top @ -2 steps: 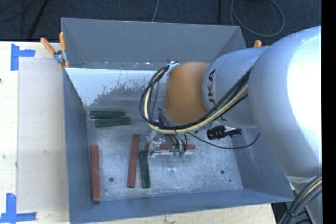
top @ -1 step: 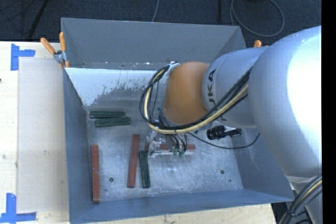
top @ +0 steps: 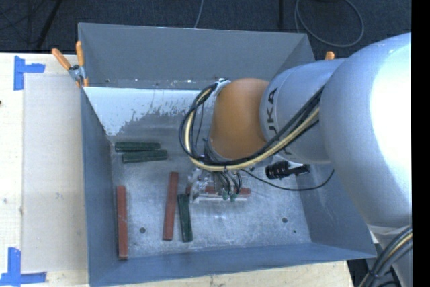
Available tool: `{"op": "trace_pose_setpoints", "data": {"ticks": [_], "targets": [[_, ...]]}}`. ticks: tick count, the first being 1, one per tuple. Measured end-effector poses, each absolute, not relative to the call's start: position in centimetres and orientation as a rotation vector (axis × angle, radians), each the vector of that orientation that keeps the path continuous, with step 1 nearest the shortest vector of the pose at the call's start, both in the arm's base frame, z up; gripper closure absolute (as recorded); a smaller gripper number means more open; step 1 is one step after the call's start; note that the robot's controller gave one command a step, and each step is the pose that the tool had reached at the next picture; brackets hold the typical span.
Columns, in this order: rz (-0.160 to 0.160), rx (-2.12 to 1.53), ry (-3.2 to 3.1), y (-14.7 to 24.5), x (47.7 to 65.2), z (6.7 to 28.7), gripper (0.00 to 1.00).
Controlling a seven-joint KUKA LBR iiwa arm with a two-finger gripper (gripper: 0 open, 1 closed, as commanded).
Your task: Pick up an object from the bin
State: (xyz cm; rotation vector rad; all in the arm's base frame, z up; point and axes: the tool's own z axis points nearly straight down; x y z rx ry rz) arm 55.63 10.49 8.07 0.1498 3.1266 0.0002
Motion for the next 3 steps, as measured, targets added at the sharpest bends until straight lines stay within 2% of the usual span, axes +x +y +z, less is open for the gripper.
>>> {"op": "trace_pose_setpoints", "data": {"ticks": [3], "targets": [[0.000,0.149,3.139,10.5,55.4,13.9,1.00]]}}
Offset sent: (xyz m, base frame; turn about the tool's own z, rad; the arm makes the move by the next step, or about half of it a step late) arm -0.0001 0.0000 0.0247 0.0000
